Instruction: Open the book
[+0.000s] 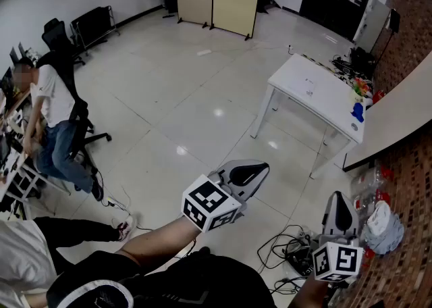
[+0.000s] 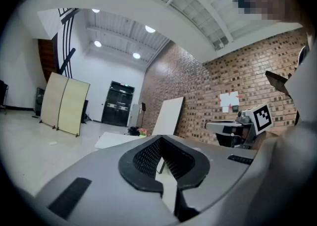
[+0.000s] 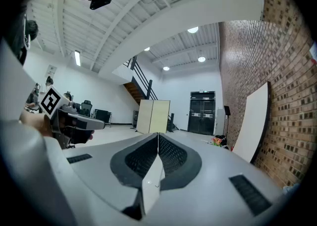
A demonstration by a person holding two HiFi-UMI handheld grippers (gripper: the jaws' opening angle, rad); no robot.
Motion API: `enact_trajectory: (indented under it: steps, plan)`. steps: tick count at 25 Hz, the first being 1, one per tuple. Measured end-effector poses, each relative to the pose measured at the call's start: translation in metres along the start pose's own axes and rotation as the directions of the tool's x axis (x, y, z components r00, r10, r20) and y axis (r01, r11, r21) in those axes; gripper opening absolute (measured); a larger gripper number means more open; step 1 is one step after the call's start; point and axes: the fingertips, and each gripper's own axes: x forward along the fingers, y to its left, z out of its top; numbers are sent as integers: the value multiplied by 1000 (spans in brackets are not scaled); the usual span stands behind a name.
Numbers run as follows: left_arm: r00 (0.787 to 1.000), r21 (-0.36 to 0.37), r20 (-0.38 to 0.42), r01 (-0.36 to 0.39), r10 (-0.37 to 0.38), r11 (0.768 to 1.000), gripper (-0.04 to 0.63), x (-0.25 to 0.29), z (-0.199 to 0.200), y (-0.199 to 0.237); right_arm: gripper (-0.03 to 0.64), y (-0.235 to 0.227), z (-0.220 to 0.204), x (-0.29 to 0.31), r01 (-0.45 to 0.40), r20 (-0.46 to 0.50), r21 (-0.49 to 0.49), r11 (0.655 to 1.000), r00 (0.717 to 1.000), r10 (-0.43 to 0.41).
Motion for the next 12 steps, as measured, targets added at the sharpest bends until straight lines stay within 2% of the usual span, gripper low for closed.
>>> enact_trajectory:
  steps: [7, 12]
  plan:
    - [999, 4, -24, 22, -22, 1000, -2, 21, -7, 47, -2, 8, -6, 47, -2, -7, -1, 1000, 1000, 2]
    - [999, 0, -25, 37, -37, 999, -2, 62, -8, 71, -2, -12, -15, 88, -8, -17, -1, 1000, 1000, 8]
